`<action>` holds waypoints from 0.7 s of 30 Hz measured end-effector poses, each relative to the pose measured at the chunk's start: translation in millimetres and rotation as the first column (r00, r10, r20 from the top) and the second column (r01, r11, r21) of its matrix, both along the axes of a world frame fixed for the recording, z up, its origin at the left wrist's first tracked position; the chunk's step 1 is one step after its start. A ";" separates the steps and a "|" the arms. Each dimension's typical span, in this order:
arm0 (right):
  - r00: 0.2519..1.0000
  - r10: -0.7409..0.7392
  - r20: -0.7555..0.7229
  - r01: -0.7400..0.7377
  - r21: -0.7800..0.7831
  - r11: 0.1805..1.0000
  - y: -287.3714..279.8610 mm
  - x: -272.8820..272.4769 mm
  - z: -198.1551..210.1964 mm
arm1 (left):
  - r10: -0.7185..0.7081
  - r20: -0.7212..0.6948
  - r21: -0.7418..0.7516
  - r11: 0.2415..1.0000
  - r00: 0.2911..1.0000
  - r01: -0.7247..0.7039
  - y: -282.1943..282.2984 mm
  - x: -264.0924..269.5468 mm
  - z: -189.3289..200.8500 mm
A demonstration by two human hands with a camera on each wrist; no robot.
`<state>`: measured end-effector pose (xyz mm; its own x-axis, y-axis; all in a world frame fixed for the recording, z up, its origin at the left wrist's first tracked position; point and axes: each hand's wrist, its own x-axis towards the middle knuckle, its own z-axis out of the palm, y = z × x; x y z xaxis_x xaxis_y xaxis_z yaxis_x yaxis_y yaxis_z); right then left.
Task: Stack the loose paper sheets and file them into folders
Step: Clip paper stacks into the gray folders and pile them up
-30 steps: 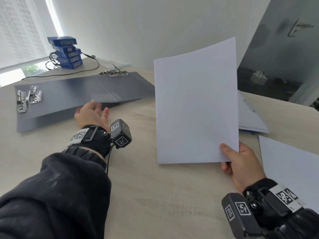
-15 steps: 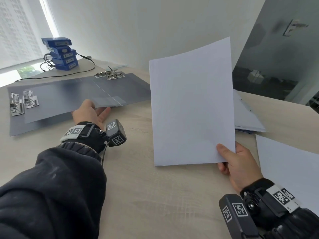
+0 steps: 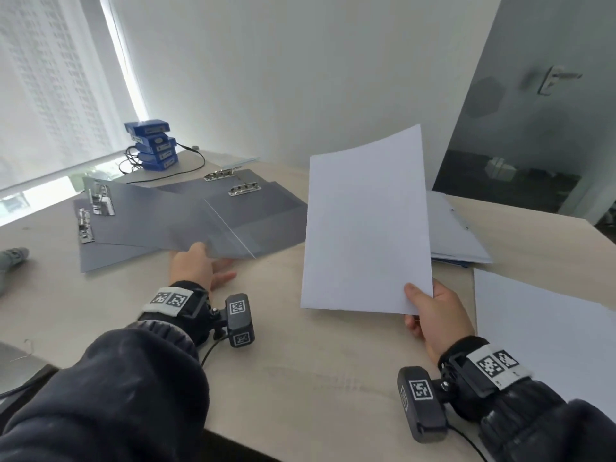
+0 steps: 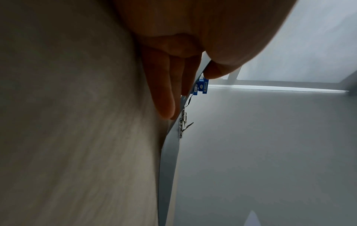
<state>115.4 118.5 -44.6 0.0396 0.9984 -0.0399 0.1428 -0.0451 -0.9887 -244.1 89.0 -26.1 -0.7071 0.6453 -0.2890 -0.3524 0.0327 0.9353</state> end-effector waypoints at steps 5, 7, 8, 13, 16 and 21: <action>1.000 -0.017 0.027 0.016 0.043 0.999 -22.9 14.8 14.8 | 0.001 0.029 0.055 0.998 1.000 -0.003 -38.0 13.5 7.7; 1.000 -0.028 0.010 0.027 0.072 0.997 -30.2 24.5 26.7 | 0.005 -0.027 0.094 0.996 1.000 -0.002 -48.2 21.4 24.1; 0.999 -0.037 -0.002 0.038 0.086 0.996 -33.3 29.3 32.9 | 0.003 -0.082 0.109 0.994 0.997 0.006 -53.3 26.6 34.9; 0.992 -0.088 -0.093 0.102 0.154 0.983 -49.5 54.8 62.9 | -0.061 -0.217 0.290 0.949 0.974 0.124 -67.1 73.2 112.4; 0.982 -0.107 -0.155 0.135 0.186 0.973 -60.8 71.7 76.9 | -0.122 -0.207 0.393 0.898 0.971 0.197 -74.6 110.8 151.4; 0.961 -0.150 -0.233 0.202 0.219 0.955 -75.9 106.9 91.9 | -0.187 -0.297 0.490 0.812 0.936 0.318 -76.1 158.2 178.3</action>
